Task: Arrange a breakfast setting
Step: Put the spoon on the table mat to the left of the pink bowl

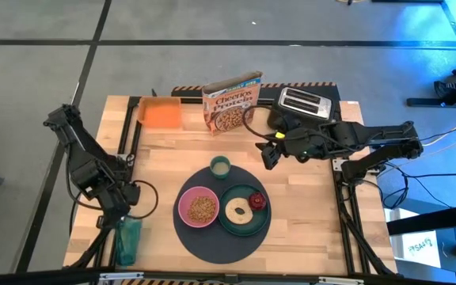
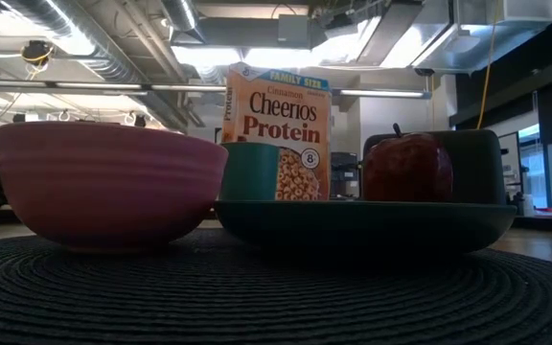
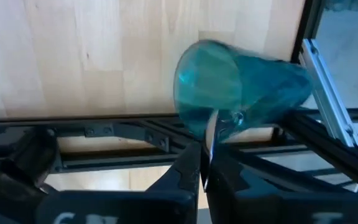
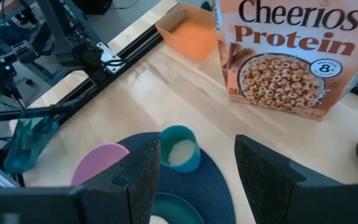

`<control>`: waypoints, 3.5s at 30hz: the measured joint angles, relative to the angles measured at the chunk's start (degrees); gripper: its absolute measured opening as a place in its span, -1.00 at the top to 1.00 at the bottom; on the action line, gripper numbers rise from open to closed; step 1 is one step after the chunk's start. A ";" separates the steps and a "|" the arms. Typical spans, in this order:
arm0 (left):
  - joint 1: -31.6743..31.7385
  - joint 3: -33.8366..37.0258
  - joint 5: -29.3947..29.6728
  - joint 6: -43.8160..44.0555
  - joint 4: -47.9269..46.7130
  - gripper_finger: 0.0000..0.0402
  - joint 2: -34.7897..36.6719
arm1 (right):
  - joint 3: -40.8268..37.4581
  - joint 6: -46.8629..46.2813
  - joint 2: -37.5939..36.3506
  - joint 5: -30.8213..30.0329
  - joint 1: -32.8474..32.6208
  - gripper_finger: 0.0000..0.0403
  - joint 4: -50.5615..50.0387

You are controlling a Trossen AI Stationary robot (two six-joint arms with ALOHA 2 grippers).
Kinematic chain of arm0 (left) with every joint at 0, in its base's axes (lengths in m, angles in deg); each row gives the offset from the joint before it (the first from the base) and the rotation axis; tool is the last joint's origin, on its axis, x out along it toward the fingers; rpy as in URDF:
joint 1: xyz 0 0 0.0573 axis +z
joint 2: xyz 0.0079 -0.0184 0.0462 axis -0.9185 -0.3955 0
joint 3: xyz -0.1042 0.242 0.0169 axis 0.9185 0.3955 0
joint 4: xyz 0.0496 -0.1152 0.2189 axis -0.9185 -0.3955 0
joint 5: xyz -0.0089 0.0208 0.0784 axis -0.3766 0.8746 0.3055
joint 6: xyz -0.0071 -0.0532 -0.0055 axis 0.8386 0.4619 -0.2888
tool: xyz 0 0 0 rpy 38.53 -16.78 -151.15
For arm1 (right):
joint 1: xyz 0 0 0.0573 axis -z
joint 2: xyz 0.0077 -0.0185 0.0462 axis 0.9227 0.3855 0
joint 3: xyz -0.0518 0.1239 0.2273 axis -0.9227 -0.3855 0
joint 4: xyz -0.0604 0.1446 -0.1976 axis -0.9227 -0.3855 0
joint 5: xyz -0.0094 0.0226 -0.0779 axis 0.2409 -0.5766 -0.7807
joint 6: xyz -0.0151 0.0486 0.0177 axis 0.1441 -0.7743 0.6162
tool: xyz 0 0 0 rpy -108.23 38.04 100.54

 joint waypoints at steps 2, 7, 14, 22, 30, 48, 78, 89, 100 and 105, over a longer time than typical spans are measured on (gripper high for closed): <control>0.03 0.00 -0.96 0.08 -0.67 0.98 0.15 | 0.00 -0.17 0.00 -0.75 0.00 0.02 0.07; 0.02 0.00 -0.14 2.98 -2.20 0.98 0.90 | 0.00 0.86 -0.02 -2.88 0.16 0.02 3.42; 0.02 -0.54 0.05 4.21 -3.57 0.99 0.85 | 0.00 2.56 -0.02 -3.28 0.15 0.02 5.77; -1.32 -6.30 -1.75 5.24 -1.37 0.99 0.90 | 0.00 2.14 -0.02 -3.28 0.11 0.02 5.97; -7.80 -6.68 -5.26 14.93 8.91 1.00 -1.69 | 0.00 2.10 -0.02 -3.30 0.11 0.02 6.01; -12.83 -6.40 4.36 25.22 6.23 1.00 -3.53 | 0.00 2.47 -0.02 -2.31 0.11 0.02 8.75; -12.26 -26.71 17.98 21.50 -10.20 1.00 -2.94 | -0.01 4.43 2.23 1.16 0.11 0.02 15.06; -0.95 -31.08 31.06 7.72 -10.05 1.00 -3.34 | -0.02 8.27 10.31 18.12 0.11 0.02 38.56; 19.37 -31.06 33.99 -7.57 2.39 1.00 -7.56 | -0.02 15.21 12.00 21.31 0.33 0.02 38.97; 27.01 -31.05 30.11 -19.45 12.91 1.00 -11.87 | -0.02 20.44 12.00 23.26 1.32 0.02 39.92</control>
